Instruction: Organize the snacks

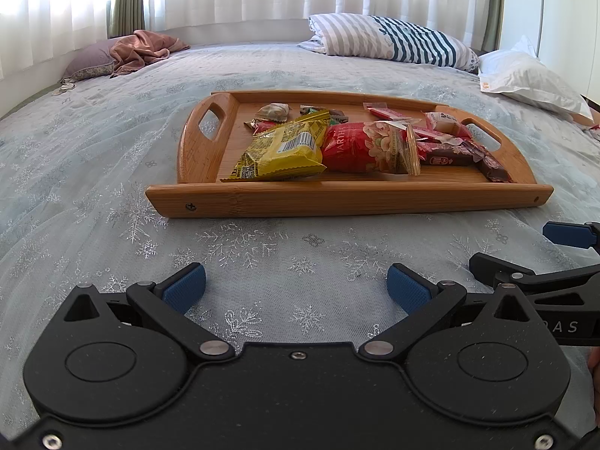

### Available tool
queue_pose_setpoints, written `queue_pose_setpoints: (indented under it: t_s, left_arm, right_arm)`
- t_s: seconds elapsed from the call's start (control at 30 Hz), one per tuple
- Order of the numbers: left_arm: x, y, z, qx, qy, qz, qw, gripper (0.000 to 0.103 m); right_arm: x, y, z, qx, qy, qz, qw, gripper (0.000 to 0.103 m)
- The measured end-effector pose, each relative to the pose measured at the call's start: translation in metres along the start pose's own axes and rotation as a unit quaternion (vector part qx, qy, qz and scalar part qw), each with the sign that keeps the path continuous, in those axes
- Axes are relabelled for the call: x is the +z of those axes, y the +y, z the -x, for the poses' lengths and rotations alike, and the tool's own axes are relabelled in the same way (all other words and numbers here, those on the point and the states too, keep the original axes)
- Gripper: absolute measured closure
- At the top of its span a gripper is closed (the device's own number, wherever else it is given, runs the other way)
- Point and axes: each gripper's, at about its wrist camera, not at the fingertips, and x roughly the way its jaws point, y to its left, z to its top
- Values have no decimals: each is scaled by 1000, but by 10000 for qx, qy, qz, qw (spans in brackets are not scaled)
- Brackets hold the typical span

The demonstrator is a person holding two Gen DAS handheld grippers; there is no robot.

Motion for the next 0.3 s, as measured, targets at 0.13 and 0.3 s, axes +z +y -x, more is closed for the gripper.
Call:
queue_pose_setpoints:
  t_s: [0.13, 0.3]
  left_arm:
    - [0, 0, 0, -5, -7, 3, 10000, 0]
    - [0, 0, 0, 6, -1, -1, 10000, 0]
  right_arm:
    - [0, 0, 0, 1, 1, -1, 10000, 0]
    - [-1, 0, 0, 10, 4, -12, 10000, 0]
